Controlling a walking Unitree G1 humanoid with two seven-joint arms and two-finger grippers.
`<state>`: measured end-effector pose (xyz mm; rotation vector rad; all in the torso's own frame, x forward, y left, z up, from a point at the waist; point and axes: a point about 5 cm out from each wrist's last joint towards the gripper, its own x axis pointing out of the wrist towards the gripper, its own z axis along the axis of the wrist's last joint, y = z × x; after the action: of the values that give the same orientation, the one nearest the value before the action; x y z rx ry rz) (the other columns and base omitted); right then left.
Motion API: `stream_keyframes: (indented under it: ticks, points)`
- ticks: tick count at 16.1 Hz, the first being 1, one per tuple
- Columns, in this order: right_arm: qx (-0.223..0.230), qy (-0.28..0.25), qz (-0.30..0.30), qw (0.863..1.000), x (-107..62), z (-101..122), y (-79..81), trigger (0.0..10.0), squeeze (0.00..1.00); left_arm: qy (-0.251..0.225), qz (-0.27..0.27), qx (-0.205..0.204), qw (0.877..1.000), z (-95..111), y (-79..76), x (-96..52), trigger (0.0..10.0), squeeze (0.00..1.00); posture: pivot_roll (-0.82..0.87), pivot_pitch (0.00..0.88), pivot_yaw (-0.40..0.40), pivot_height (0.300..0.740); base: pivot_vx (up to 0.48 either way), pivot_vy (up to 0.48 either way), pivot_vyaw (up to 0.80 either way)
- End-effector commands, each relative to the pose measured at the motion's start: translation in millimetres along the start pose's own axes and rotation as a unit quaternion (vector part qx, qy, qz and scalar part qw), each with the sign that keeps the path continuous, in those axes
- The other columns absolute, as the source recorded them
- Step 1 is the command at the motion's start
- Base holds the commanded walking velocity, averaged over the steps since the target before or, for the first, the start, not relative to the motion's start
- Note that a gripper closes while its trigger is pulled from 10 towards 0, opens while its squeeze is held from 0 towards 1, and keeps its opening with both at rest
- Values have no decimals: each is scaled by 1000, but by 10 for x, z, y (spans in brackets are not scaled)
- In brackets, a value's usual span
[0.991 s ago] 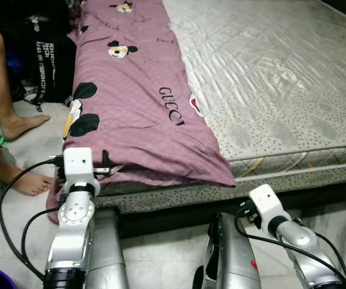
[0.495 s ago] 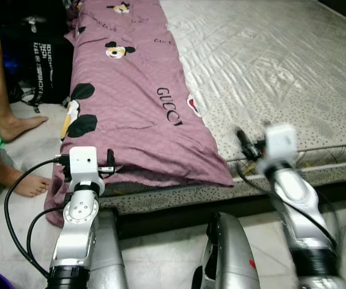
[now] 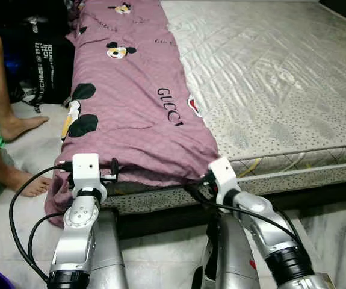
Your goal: Clean up the room
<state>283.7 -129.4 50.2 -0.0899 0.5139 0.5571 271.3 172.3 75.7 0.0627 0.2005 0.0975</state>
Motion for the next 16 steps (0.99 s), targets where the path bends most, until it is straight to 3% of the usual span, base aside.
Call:
stream_keyframes:
  ticks: [1, 4, 6, 7, 9, 11, 12, 13, 16]
  points:
    - [6, 1, -33, 999, -8, 39, -166, 10000, 1000, 2, -2, 5, 1000, 6, -13, 24, 10000, 0, 123, 0, -70, 490, 0, 0, 0]
    - [1, -15, -103, 995, -54, 102, -355, 10000, 1000, -11, -4, 12, 1000, 64, -15, 38, 10000, 0, 122, 0, -62, 490, 0, 0, 0]
    - [5, -55, -149, 987, -103, 192, -445, 10000, 1000, -16, 0, 14, 1000, 85, 1, 46, 10000, 0, 123, 0, -60, 490, 0, 0, 0]
    - [25, -138, -165, 976, -142, 417, -453, 10000, 1000, -34, 5, 18, 999, 139, 17, 60, 10000, 0, 115, 0, -51, 490, 0, 0, 0]
    - [29, -227, -159, 960, -168, 684, -355, 10000, 1000, -57, 2, 22, 998, 207, 7, 61, 10000, 0, 108, 0, -43, 490, 0, 0, 0]
    - [39, -223, -151, 962, -80, 690, -243, 10000, 961, -77, 13, 27, 997, 233, 27, 55, 10000, 0, 97, 0, -33, 490, 0, 0, 0]
    - [44, -228, -153, 961, -57, 708, -209, 10000, 518, -86, 18, 25, 996, 251, 36, 58, 10000, 0, 95, 0, -30, 490, 0, 0, 0]
    - [54, -252, -145, 955, -40, 749, -130, 10000, 0, -93, 15, 25, 995, 260, 24, 75, 10000, 0, 88, 0, -23, 490, 0, 0, 0]
    - [62, -288, -158, 943, -11, 828, -30, 10000, 0, -93, 4, 22, 995, 240, -24, 112, 10000, 0, 63, 0, 7, 490, 0, 0, 0]
